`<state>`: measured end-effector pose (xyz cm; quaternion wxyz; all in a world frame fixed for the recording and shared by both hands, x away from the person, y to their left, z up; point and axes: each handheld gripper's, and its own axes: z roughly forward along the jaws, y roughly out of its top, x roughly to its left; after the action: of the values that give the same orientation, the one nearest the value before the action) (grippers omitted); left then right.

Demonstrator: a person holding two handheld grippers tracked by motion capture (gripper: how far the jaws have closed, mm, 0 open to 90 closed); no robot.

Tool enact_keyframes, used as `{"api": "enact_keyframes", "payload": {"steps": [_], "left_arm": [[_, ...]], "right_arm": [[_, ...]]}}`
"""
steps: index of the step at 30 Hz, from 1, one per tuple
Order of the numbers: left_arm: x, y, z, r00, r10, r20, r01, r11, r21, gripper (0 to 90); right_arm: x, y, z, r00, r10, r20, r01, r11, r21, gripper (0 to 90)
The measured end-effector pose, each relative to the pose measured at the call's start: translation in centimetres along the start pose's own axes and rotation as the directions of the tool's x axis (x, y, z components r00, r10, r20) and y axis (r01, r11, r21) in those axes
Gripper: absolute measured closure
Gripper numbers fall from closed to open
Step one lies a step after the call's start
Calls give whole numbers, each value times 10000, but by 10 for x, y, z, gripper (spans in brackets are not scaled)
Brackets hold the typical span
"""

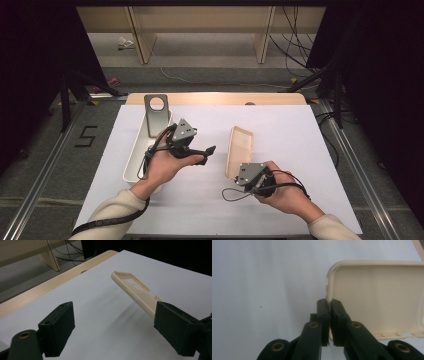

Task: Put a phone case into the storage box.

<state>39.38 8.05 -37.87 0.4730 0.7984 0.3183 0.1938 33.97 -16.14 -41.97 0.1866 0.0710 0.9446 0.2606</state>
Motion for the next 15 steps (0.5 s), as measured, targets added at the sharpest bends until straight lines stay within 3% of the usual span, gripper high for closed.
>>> {"api": "enact_keyframes", "payload": {"steps": [9,15], "left_arm": [[-3,15,17,10000,-40,11,39,9995,315,175],[-7,22,31,9996,-280,24,278,9969,737,188]], "right_arm": [[1,2,0,10000,-41,20,42,10000,-75,870],[2,4,-1,9999,-112,114,114,9998,-131,870]]}}
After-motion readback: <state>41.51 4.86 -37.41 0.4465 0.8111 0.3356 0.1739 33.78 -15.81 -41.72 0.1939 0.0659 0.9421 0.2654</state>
